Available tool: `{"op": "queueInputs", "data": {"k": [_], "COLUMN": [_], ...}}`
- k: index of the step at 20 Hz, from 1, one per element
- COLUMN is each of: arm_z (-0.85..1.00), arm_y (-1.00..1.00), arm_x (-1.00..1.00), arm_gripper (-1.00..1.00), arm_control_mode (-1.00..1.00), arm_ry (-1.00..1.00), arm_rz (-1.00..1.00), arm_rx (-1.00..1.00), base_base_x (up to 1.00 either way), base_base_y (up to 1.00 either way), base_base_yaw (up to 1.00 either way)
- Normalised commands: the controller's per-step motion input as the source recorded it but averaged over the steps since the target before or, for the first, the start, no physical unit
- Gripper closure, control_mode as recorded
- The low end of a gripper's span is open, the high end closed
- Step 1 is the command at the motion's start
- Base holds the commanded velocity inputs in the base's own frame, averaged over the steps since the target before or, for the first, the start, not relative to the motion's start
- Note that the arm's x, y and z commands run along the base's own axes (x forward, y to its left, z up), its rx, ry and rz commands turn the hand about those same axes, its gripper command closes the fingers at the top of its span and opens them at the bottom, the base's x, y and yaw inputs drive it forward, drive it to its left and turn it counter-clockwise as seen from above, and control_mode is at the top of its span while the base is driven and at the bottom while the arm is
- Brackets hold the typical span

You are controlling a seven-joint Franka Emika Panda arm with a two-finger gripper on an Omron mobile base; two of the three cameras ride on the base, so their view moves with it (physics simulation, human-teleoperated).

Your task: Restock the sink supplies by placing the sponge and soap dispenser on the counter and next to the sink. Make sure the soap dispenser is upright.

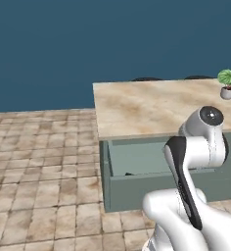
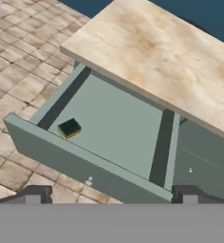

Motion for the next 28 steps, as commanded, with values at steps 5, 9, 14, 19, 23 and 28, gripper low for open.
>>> {"op": "queueInputs", "data": {"k": [5, 9, 14, 19, 23, 28], "arm_z": [0.00, 0.00, 0.00, 0.00, 0.00, -0.60], "arm_y": [0.00, 0.00, 0.00, 0.00, 0.00, 0.00], "arm_x": [0.00, 0.00, 0.00, 0.00, 0.00, 0.00], "arm_gripper": [-1.00, -1.00, -1.00, -1.00, -1.00, -1.00], "arm_control_mode": [1.00, 1.00, 1.00, 1.00, 1.00, -1.00], "arm_ry": [0.00, 0.00, 0.00, 0.00, 0.00, 0.10], "arm_rz": [0.00, 0.00, 0.00, 0.00, 0.00, -0.02], "arm_rx": [0.00, 0.00, 0.00, 0.00, 0.00, 0.01], "base_base_x": [0.27, 0.31, 0.35, 0.40, 0.12, 0.00], "base_base_y": [0.53, 0.46, 0.15, 0.00, 0.00, 0.00], "base_base_yaw": [-0.23, -0.18, -0.11, -0.05, -0.01, 0.00]}}
